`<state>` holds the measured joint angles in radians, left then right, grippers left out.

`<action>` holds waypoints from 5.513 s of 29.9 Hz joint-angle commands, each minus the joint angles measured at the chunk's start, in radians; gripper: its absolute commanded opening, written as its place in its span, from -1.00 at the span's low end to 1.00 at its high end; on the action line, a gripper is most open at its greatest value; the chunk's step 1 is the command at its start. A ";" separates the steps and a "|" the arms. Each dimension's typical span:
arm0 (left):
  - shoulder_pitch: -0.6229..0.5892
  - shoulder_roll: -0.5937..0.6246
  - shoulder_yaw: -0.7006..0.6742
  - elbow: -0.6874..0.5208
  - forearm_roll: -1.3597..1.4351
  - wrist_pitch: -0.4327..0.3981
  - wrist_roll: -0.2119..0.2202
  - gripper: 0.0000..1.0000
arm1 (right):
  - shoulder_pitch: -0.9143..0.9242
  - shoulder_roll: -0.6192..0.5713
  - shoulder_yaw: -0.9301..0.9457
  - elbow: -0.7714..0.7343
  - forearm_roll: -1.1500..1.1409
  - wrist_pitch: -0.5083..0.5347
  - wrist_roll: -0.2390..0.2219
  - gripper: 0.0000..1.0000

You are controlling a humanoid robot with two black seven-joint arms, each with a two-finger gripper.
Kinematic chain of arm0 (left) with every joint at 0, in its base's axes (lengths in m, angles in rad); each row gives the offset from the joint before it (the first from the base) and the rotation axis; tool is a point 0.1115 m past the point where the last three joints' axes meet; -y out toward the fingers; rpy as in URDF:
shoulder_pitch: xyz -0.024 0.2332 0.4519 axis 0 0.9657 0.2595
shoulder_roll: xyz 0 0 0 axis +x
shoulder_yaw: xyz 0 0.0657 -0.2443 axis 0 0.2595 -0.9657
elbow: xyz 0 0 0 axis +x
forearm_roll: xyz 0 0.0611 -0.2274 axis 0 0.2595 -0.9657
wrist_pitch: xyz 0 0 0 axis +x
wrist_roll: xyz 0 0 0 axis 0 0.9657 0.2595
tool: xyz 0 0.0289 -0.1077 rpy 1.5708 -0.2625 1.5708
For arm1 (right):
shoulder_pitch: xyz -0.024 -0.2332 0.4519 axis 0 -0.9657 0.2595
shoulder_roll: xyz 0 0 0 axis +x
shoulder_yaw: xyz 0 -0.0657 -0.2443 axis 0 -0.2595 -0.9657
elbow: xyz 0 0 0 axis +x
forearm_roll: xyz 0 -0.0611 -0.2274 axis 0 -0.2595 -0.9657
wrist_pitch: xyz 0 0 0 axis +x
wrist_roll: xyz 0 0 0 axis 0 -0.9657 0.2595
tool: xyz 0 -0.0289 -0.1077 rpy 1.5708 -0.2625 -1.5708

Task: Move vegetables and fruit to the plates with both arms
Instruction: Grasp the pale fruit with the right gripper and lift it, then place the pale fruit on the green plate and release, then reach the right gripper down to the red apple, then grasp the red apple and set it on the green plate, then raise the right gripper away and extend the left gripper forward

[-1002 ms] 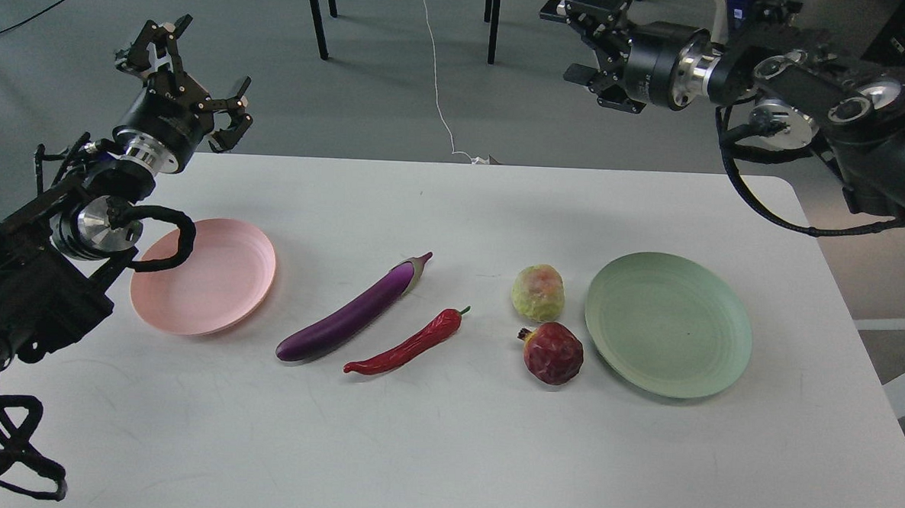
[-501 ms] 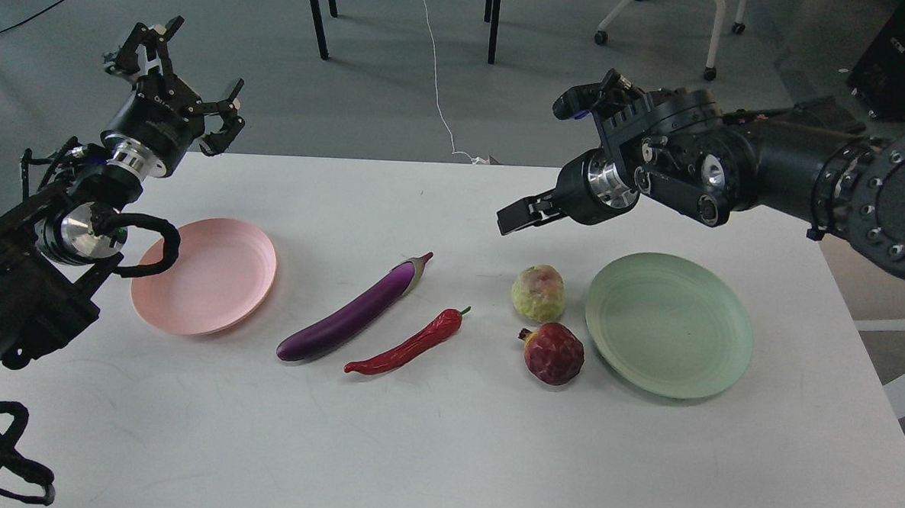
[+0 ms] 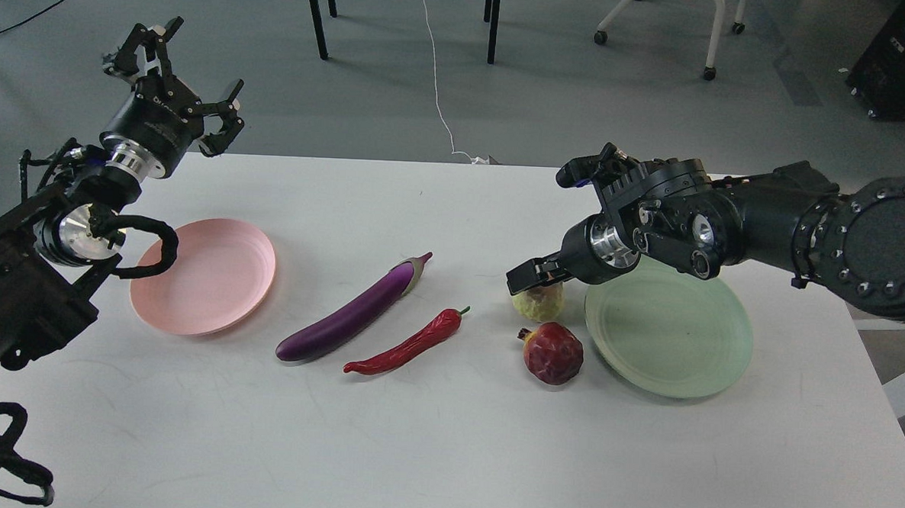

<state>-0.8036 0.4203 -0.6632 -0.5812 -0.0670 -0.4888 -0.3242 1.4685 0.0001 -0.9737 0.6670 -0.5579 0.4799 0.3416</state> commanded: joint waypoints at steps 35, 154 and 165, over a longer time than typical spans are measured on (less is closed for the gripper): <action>-0.003 -0.014 0.000 0.004 0.001 0.000 0.004 0.95 | 0.041 -0.558 0.001 0.339 -0.211 -0.155 -0.012 -0.02; -0.091 0.018 0.020 -0.089 0.504 0.002 0.014 0.95 | -0.247 -0.686 1.076 0.267 -0.142 -0.187 -0.067 0.96; -0.072 0.141 0.146 -0.522 1.264 0.079 0.011 0.94 | -0.640 -0.629 1.575 0.261 0.280 -0.190 -0.061 0.96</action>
<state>-0.8767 0.5609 -0.5525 -1.0463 1.0077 -0.4188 -0.3123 0.8934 -0.6503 0.5077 0.9372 -0.3551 0.2897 0.2801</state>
